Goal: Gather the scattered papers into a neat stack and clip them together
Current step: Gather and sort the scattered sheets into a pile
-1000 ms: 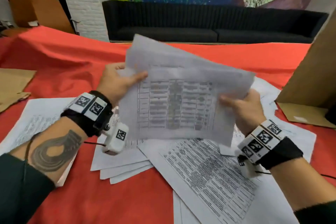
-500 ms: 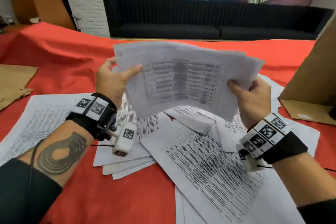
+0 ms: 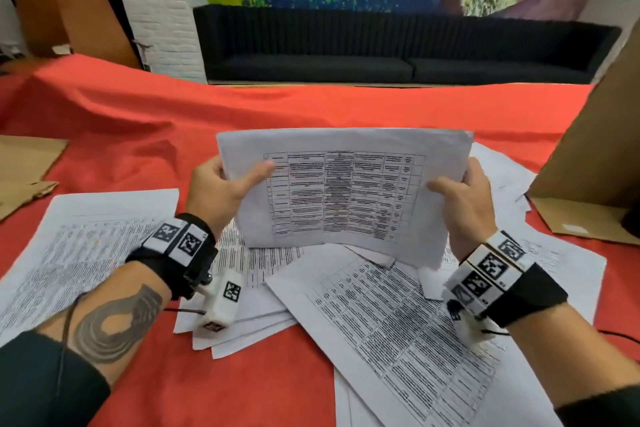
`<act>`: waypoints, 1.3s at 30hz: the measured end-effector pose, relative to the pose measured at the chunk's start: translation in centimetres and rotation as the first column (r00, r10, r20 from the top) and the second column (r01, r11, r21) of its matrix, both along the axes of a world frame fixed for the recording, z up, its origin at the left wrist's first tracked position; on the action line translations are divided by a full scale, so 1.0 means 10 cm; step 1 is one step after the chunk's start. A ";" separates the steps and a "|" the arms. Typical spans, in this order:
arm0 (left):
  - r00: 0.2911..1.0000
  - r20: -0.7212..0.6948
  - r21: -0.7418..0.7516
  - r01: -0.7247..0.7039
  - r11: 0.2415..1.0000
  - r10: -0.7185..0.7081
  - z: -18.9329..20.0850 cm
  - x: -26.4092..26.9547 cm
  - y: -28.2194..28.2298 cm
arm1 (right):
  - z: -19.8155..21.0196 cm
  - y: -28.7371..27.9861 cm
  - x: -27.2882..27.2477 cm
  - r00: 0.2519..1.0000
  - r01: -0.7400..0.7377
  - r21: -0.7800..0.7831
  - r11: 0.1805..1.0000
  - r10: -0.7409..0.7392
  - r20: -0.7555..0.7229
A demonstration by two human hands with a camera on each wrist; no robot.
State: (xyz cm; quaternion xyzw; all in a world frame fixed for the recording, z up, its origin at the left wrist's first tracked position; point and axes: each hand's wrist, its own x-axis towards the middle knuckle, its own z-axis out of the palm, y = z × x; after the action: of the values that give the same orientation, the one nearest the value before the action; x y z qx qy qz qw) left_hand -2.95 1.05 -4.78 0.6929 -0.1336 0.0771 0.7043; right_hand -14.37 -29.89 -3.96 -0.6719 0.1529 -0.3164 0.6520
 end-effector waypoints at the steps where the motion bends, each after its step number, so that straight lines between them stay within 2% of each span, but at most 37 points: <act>1: 0.999 -0.032 0.004 0.001 1.000 -0.001 -0.03 -0.02 -0.02 | -0.03 0.02 0.02 0.999 -0.014 0.012 1.000 0.014 -0.028; 4: 0.996 -0.082 -0.008 0.025 1.000 -0.025 -0.08 -0.05 -0.07 | -0.13 0.10 0.07 0.992 -0.043 0.018 0.999 0.045 -0.117; 7: 0.997 -0.072 -0.115 0.034 0.993 -0.042 -0.03 -0.05 -0.07 | -0.10 0.10 0.03 0.998 0.050 0.013 0.999 -0.049 -0.034; 9: 0.998 -0.048 -0.121 0.045 0.992 -0.051 -0.04 -0.05 -0.05 | -0.08 0.08 0.02 0.997 0.071 -0.006 0.997 -0.071 0.005; 11: 0.995 -0.089 -0.088 0.040 0.995 -0.047 -0.13 -0.01 -0.01 | -0.11 0.06 0.01 0.998 0.050 0.000 0.999 -0.050 -0.041; 13: 0.995 -0.091 0.023 -0.040 0.999 0.042 -0.13 0.02 0.03 | -0.10 0.05 -0.03 0.996 0.053 -0.037 0.998 -0.056 -0.071; 14: 0.989 -0.028 0.142 -0.139 0.980 0.144 -0.07 0.03 0.04 | -0.04 0.05 -0.05 0.996 0.071 -0.098 0.993 -0.077 -0.054; 16: 0.913 0.281 0.379 -0.390 0.839 0.297 0.18 0.02 0.04 | 0.17 0.09 -0.11 0.995 0.099 -0.283 0.954 -0.094 0.032; 17: 0.842 0.467 0.433 -0.484 0.760 0.270 0.35 0.00 0.02 | 0.31 0.14 -0.13 0.994 0.105 -0.398 0.911 -0.080 0.079; 18: 0.772 0.611 0.463 -0.527 0.713 0.174 0.56 -0.05 -0.02 | 0.48 0.21 -0.16 0.991 0.109 -0.508 0.854 -0.051 0.125; 19: 0.735 0.677 0.506 -0.498 0.704 0.033 0.78 -0.08 -0.07 | 0.65 0.29 -0.18 0.985 0.111 -0.602 0.791 -0.007 0.172; 21: 0.762 0.592 0.653 -0.263 0.711 -0.262 1.17 -0.11 -0.20 | 0.97 0.47 -0.24 0.960 0.133 -0.729 0.672 0.095 0.263; 23: 0.818 0.394 0.738 -0.009 0.675 -0.419 1.34 -0.11 -0.31 | 1.20 0.61 -0.27 0.926 0.203 -0.773 0.602 0.139 0.352; 25: 0.836 0.337 0.674 0.107 0.731 -0.434 1.33 -0.06 -0.35 | 1.26 0.59 -0.25 0.899 0.313 -0.733 0.603 0.060 0.434; 27: 0.863 0.381 0.490 0.115 0.864 -0.331 1.28 0.00 -0.34 | 1.18 0.46 -0.18 0.891 0.397 -0.623 0.674 -0.120 0.438; 28: 0.875 0.412 0.392 0.083 0.916 -0.256 1.27 0.00 -0.32 | 1.11 0.39 -0.15 0.911 0.360 -0.537 0.763 -0.162 0.380; 29: 0.889 0.420 0.298 0.054 0.953 -0.181 1.27 -0.01 -0.31 | 1.06 0.35 -0.14 0.942 0.249 -0.392 0.886 -0.127 0.312; 30: 0.900 0.413 0.206 0.054 0.977 -0.137 1.27 -0.03 -0.32 | 1.03 0.34 -0.12 0.961 0.097 -0.204 0.974 -0.038 0.274; 31: 0.908 0.402 0.129 0.070 0.989 -0.116 1.27 -0.07 -0.35 | 1.01 0.34 -0.12 0.961 -0.023 -0.046 0.999 0.035 0.276; 32: 0.912 0.398 0.074 0.076 0.994 -0.100 1.27 -0.13 -0.38 | 1.01 0.37 -0.12 0.952 -0.096 0.048 0.994 0.078 0.295; 35: 0.923 0.382 -0.030 0.057 0.998 -0.041 1.11 -0.32 -0.48 | 0.95 0.51 -0.10 0.948 -0.150 0.025 0.988 0.137 0.286; 39: 0.995 0.098 -0.084 0.026 0.996 -0.018 0.46 -0.47 -0.51 | 0.45 0.62 -0.12 0.991 -0.095 0.028 0.995 0.091 0.101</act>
State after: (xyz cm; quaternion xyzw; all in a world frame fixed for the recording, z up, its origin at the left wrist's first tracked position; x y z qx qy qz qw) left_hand -7.67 -4.05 -0.14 0.6563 -0.1717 0.1084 0.7266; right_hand -15.55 -23.66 0.50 -0.6510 0.0938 -0.3162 0.6837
